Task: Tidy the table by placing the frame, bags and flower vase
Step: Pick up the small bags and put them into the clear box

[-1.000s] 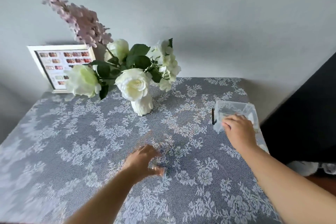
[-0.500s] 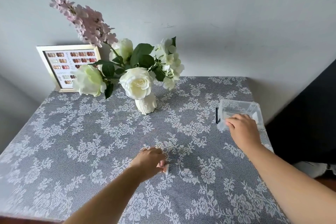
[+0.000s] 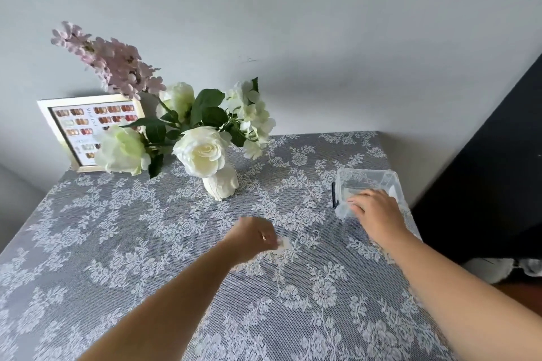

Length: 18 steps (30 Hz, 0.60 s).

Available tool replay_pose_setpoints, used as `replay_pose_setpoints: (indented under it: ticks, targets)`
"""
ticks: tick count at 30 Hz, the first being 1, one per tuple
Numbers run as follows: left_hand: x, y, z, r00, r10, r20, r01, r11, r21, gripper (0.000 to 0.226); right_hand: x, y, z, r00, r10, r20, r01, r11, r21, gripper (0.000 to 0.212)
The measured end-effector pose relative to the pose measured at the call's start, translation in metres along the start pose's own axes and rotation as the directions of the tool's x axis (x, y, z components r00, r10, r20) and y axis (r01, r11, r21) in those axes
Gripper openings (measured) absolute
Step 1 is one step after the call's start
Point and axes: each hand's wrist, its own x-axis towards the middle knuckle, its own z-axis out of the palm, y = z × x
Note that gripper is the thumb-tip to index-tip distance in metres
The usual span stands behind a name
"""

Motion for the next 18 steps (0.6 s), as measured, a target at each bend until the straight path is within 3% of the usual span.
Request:
replay_pose_setpoints:
  ticks: [3, 8, 18]
  targets:
    - [0.037, 0.037, -0.013, 0.997, 0.050, -0.066, -0.052, 0.998, -0.033, 0.006, 0.001, 0.012, -0.012, 1.000, 0.021, 0.018, -0.021, 1.000, 0.018, 0.025]
    - [0.104, 0.100, -0.012, 0.986, 0.106, -0.132, -0.119, 0.988, -0.097, 0.009, -0.007, 0.041, -0.023, 0.999, 0.033, -0.035, -0.030, 0.996, 0.085, 0.010]
    - [0.165, 0.139, 0.024, 0.997, 0.054, -0.047, -0.053, 0.999, 0.006, 0.010, -0.014, 0.055, -0.018, 0.992, 0.056, -0.114, -0.030, 0.977, 0.212, 0.015]
